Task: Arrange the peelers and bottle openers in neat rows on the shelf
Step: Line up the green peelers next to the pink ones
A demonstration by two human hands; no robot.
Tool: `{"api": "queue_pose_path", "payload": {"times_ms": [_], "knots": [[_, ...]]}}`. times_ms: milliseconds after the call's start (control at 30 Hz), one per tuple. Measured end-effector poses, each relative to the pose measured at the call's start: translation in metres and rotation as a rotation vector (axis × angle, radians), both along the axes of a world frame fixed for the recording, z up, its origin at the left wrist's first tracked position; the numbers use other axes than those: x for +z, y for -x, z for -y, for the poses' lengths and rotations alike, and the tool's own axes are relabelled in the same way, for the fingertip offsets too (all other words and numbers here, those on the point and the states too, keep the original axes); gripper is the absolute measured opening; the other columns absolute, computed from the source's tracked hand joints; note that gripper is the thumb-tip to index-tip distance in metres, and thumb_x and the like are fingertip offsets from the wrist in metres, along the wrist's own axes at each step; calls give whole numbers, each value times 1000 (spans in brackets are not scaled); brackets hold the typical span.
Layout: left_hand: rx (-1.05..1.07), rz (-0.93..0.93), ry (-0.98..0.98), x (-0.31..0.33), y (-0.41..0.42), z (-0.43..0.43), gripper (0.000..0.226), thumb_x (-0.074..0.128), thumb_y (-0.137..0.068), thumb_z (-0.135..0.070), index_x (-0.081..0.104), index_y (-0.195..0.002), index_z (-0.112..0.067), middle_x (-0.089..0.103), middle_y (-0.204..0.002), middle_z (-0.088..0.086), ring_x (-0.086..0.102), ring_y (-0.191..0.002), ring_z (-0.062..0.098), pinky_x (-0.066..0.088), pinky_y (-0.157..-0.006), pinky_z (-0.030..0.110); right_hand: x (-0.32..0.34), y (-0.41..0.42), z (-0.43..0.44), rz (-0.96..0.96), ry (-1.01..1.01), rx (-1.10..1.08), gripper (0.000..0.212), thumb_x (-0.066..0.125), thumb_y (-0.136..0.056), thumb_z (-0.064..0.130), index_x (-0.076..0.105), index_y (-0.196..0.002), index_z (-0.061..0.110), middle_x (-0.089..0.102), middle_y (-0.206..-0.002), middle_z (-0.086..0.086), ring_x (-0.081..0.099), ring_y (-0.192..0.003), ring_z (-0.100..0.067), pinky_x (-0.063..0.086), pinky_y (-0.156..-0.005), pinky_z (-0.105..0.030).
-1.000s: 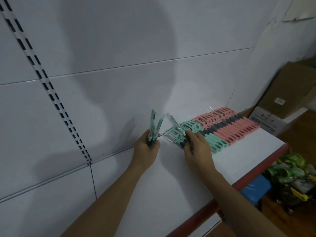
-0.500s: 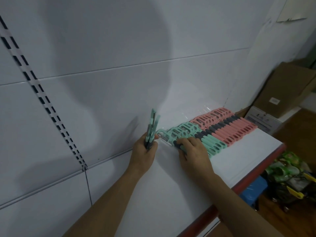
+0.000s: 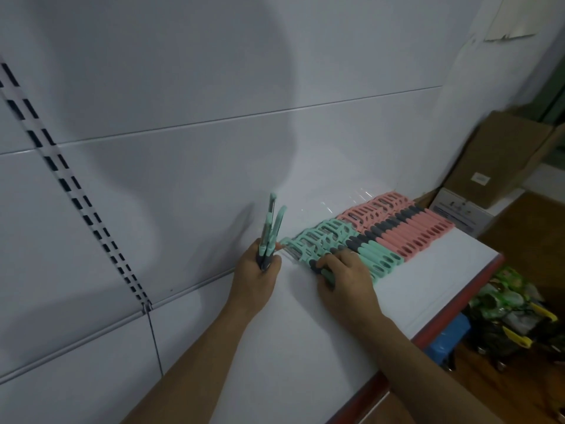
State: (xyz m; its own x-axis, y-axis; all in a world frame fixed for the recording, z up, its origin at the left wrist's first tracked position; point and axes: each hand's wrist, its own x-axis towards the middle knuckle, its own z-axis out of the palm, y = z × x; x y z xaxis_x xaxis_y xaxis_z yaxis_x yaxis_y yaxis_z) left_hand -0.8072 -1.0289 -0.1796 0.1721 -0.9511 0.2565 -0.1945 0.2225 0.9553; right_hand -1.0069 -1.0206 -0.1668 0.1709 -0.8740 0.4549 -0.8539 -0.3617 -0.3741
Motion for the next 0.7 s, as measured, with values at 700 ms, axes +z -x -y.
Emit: {"api": "queue_pose_path", "payload": {"times_ms": [700], "knots": [[-5,-35,-4,-16,-5,7,16,60,-81,-38,67,-95,-38,58,-59,-19,50,-52,0,39,-52,12,1,-7,3,60,-69,-40,13,68,-76,7,66,-87,14,60,-90,-3,52,-89,-24,48,-77,-42]]}}
